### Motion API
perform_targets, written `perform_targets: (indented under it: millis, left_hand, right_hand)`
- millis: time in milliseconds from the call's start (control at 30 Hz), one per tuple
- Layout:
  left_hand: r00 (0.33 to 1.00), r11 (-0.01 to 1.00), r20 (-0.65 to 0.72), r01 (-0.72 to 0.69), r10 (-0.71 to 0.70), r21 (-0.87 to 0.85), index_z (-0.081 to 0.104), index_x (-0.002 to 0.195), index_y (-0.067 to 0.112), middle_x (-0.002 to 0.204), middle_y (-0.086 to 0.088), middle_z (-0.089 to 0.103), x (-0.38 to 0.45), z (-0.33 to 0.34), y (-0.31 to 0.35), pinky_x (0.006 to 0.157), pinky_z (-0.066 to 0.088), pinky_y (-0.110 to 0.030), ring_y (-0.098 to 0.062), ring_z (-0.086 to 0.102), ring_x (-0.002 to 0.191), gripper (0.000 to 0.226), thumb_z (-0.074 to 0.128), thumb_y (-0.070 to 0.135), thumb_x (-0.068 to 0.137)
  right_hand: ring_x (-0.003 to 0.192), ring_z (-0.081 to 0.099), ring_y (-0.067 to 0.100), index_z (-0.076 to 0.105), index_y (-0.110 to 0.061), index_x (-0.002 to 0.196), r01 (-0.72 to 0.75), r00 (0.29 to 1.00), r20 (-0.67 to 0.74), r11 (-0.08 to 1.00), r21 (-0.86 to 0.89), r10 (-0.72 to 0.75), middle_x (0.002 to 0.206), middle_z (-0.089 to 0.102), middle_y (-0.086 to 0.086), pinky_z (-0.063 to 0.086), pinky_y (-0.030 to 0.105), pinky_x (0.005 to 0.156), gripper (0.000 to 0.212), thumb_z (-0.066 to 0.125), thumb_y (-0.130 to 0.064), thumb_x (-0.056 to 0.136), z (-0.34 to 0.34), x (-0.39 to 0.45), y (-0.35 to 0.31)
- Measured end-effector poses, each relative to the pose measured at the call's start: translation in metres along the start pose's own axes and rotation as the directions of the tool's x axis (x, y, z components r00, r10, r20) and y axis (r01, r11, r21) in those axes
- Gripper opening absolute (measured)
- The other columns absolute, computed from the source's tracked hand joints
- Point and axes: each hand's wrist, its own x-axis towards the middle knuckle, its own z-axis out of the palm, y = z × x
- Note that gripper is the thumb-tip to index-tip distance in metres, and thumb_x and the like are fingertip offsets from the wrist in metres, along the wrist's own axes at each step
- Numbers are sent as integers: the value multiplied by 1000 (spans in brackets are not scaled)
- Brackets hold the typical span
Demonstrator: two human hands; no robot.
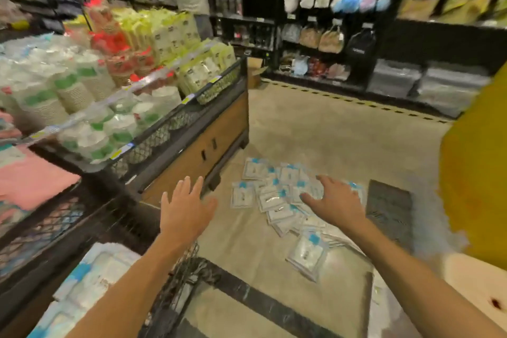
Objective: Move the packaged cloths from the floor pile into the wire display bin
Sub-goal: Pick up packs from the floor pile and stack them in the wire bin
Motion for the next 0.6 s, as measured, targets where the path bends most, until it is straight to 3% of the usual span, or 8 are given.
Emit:
perform_targets:
  millis: [300, 400, 600]
  left_hand:
    - [990, 993, 86, -115, 115, -3, 24, 161, 24, 167, -6, 26, 59, 46, 159, 125, 17, -53, -23, 21, 155, 65, 37, 54, 104]
    - [980, 985, 115, -169, 165, 25, 29, 158, 24, 161, -6, 37, 76, 65, 188, 120, 25, -51, -24, 33, 148, 64, 35, 55, 103]
    - [954, 973, 210, -226, 213, 42, 26, 161, 24, 165, -5, 31, 127, 115, 218, 120, 27, -49, -25, 32, 150, 72, 35, 60, 99]
  right_hand:
    - [145, 40, 32, 38, -27, 156, -229, 973, 6, 973, 8, 229, 160, 42, -1, 31, 61, 117, 83, 51, -75, 90, -35, 35, 169]
    - [142, 44, 32, 39, -27, 155, -306, 952, 2, 952, 0, 306, 158, 46, -1, 36, 60, 115, 87, 49, -80, 87, -39, 46, 209]
    - [142, 46, 30, 37, -28, 156, -438, 899, 34, 899, 8, 437, 159, 45, 0, 40, 59, 114, 90, 50, -81, 84, -21, 75, 259]
